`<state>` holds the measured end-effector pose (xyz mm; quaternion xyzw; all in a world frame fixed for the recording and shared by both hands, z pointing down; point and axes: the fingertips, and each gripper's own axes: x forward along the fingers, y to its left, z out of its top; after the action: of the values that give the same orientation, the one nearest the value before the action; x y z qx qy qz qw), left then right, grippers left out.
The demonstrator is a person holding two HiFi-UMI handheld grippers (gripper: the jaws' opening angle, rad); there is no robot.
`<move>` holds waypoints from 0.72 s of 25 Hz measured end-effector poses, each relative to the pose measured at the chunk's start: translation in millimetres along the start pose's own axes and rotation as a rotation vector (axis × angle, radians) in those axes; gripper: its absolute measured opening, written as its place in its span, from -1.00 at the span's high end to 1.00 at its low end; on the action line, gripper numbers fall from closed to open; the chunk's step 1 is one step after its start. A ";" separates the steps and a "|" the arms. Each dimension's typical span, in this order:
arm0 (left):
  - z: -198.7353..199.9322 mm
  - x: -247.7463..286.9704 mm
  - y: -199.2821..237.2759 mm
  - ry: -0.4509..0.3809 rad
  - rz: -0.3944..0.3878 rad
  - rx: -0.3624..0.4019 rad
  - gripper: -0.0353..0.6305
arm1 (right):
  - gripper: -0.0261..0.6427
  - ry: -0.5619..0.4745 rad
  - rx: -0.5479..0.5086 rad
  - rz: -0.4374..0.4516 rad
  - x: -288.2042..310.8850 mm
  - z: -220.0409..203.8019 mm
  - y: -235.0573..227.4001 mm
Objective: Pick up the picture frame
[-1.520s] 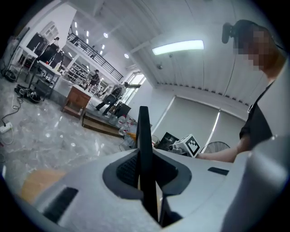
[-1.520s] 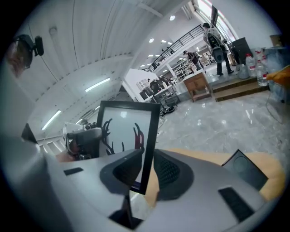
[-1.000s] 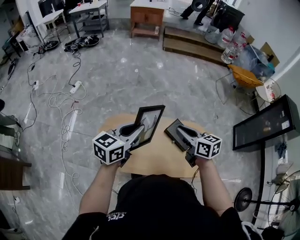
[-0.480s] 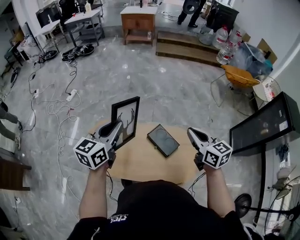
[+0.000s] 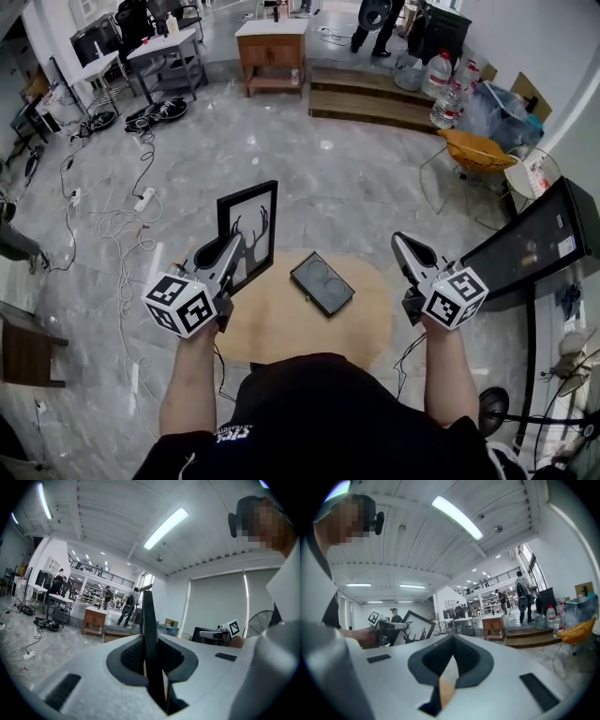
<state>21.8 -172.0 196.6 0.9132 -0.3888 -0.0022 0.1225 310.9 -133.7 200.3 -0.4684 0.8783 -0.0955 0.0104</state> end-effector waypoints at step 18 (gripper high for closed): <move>40.7 -13.0 29.0 -0.041 0.016 0.130 0.75 | 0.92 -0.073 -0.077 -0.070 21.3 23.3 44.3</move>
<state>-11.9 -191.2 162.5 0.9158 -0.3978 0.0055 0.0552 265.2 -130.9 171.1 -0.5019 0.8635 -0.0451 0.0210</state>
